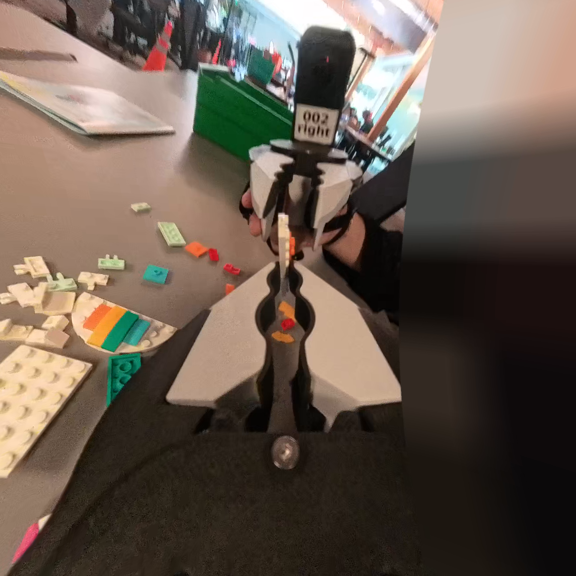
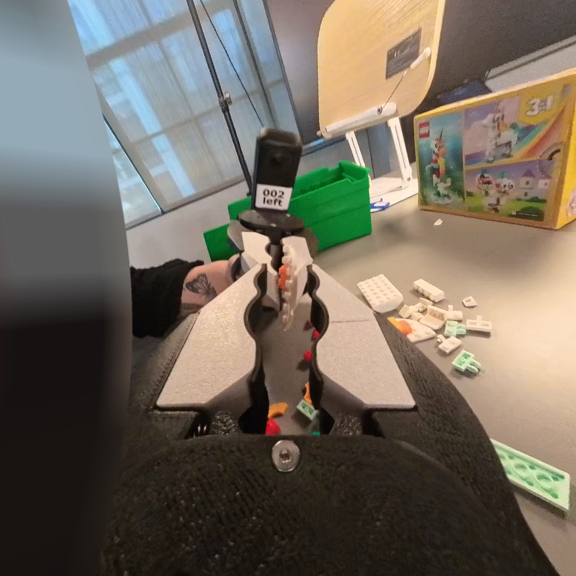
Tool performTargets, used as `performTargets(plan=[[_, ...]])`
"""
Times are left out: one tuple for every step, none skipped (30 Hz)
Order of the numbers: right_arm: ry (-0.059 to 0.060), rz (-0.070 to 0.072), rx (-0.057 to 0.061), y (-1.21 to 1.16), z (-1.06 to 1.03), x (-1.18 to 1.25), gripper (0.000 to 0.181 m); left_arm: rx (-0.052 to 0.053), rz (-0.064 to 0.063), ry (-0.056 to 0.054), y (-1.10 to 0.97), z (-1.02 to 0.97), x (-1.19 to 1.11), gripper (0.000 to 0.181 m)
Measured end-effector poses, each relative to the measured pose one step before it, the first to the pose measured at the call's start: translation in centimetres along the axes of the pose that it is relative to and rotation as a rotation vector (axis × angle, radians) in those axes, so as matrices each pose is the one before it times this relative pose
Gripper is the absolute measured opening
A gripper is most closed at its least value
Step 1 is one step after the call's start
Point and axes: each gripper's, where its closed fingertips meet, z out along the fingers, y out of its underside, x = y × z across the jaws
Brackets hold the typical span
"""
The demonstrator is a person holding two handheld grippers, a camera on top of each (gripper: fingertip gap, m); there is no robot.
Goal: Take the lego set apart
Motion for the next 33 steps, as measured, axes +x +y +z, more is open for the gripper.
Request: performTargets(plan=[[-0.0232, 0.0095, -0.028, 0.457, 0.048, -0.273, 0.022, -0.0262, 0.0104, -0.0023, 0.413, 0.269, 0.097, 0.004], [-0.0289, 0.0246, -0.0261, 0.46, 0.113, -0.28, 0.021, -0.0124, 0.0034, 0.0051, 0.278, 0.255, 0.125, 0.004], [-0.0208, 0.0261, -0.0211, 0.405, 0.151, -0.132, 0.021, -0.0064, -0.0071, 0.0117, 0.213, 0.234, 0.136, 0.004], [-0.0062, 0.0111, -0.0143, 0.332, 0.132, 0.041, 0.018, -0.0042, -0.0087, 0.0126, 0.183, 0.194, 0.101, 0.004], [0.0069, -0.0048, -0.0057, 0.183, 0.051, 0.163, 0.008, -0.0024, -0.0055, 0.0071, 0.136, 0.102, 0.028, 0.004], [0.0059, -0.0094, 0.0044, -0.053, -0.034, 0.083, 0.007, 0.0078, 0.0011, -0.0037, -0.091, -0.061, -0.128, 0.004], [0.0005, -0.0066, 0.0147, -0.269, -0.052, -0.038, 0.007, 0.0165, 0.0011, 0.0067, -0.296, -0.164, 0.067, 0.004], [0.0021, -0.0058, 0.0244, -0.428, -0.053, -0.052, 0.007, 0.0263, 0.0009, 0.0041, -0.458, -0.231, 0.066, 0.004], [0.001, -0.0053, 0.0269, -0.444, -0.06, -0.079, 0.006, 0.0311, 0.0069, 0.0045, -0.516, -0.277, 0.093, 0.004], [-0.0001, -0.0051, 0.0236, -0.382, -0.064, -0.07, 0.006, 0.0332, 0.0064, 0.0069, -0.527, -0.292, 0.126, 0.004], [0.0034, -0.0056, 0.0204, -0.332, -0.081, 0.011, 0.006, 0.0354, 0.0023, 0.0025, -0.543, -0.27, 0.031, 0.004], [0.0045, -0.0054, 0.0177, -0.268, -0.06, 0.039, 0.006, 0.0382, 0.001, 0.0004, -0.534, -0.246, -0.033, 0.004], [0.0022, -0.0036, 0.0171, -0.206, -0.017, 0.022, 0.006, 0.0363, -0.0016, 0.0039, -0.476, -0.214, -0.001, 0.007], [0.0014, 0.0013, 0.02, -0.175, 0.053, 0.02, 0.006, 0.0305, -0.0045, 0.004, -0.348, -0.137, -0.024, 0.009], [0.0009, 0.0077, 0.0237, -0.166, 0.099, 0.036, 0.006, 0.0231, -0.0014, 0.0053, -0.159, -0.044, -0.017, 0.012], [0.001, 0.0117, 0.0244, -0.138, 0.083, 0.069, 0.006, 0.0183, 0.0007, -0.0034, -0.038, 0.016, -0.13, 0.015], [-0.001, 0.011, 0.0253, -0.162, 0.054, 0.082, 0.006, -0.0007, -0.001, -0.0082, 0.188, 0.145, -0.131, 0.018], [-0.0104, 0.0112, 0.0291, -0.244, 0.013, -0.051, 0.006, -0.0274, 0.0048, -0.0014, 0.475, 0.29, 0.031, 0.021], [-0.0144, 0.015, 0.0325, -0.356, -0.033, -0.118, 0.006, -0.0263, 0.0088, 0.0047, 0.385, 0.32, 0.185, 0.023], [-0.0107, 0.0181, 0.0325, -0.416, -0.074, -0.052, 0.006, -0.0096, 0.0138, 0.0056, 0.172, 0.262, 0.252, 0.022], [-0.01, 0.0192, 0.0253, -0.337, -0.106, -0.042, 0.006, 0.0095, 0.0151, -0.0069, -0.077, 0.111, 0.091, 0.015], [-0.0092, 0.0164, 0.0166, -0.241, -0.104, -0.034, 0.006, 0.023, 0.0209, -0.0082, -0.265, -0.028, 0.085, 0.004], [0.0003, 0.0073, 0.0111, -0.158, -0.058, 0.065, 0.006, 0.0247, 0.0213, -0.0352, -0.319, -0.122, -0.339, 0.004], [0.0084, -0.0036, 0.0044, -0.049, -0.035, 0.137, 0.005, 0.0063, 0.0248, -0.0193, -0.118, -0.063, -0.097, 0.004], [0.0172, -0.0114, 0.0017, -0.03, -0.005, 0.207, 0.005, -0.0081, 0.0203, -0.0231, 0.055, 0.011, -0.158, 0.004], [0.0427, -0.0225, 0.0015, -0.039, -0.033, 0.507, 0.008, -0.0076, 0.0221, -0.0475, 0.007, -0.026, -0.474, 0.004], [0.0704, -0.0397, -0.0057, 0.044, -0.06, 0.819, 0.01, -0.0185, 0.0343, -0.0692, 0.133, -0.04, -0.745, 0.004], [0.0859, -0.0493, -0.0197, 0.225, -0.087, 1.008, 0.012, -0.0327, 0.0479, -0.0925, 0.304, -0.106, -1.062, 0.004], [0.08, -0.0428, -0.0292, 0.364, -0.061, 0.928, 0.015, -0.0355, 0.0562, -0.099, 0.31, -0.151, -1.146, 0.004], [0.0496, -0.0223, -0.0238, 0.314, 0.01, 0.528, 0.016, -0.0282, 0.058, -0.0876, 0.214, -0.172, -1.001, 0.004], [0.0173, 0.0052, -0.0183, 0.284, 0.081, 0.115, 0.017, -0.0176, 0.0511, -0.0706, 0.098, -0.149, -0.782, 0.004], [0.0102, 0.0252, -0.0206, 0.358, 0.126, 0.096, 0.017, -0.0109, 0.0368, -0.0606, 0.033, -0.126, -0.664, 0.004], [-0.004, 0.0286, -0.0135, 0.304, 0.169, -0.057, 0.018, -0.0089, 0.0344, -0.0297, 0.046, -0.046, -0.245, 0.004]])
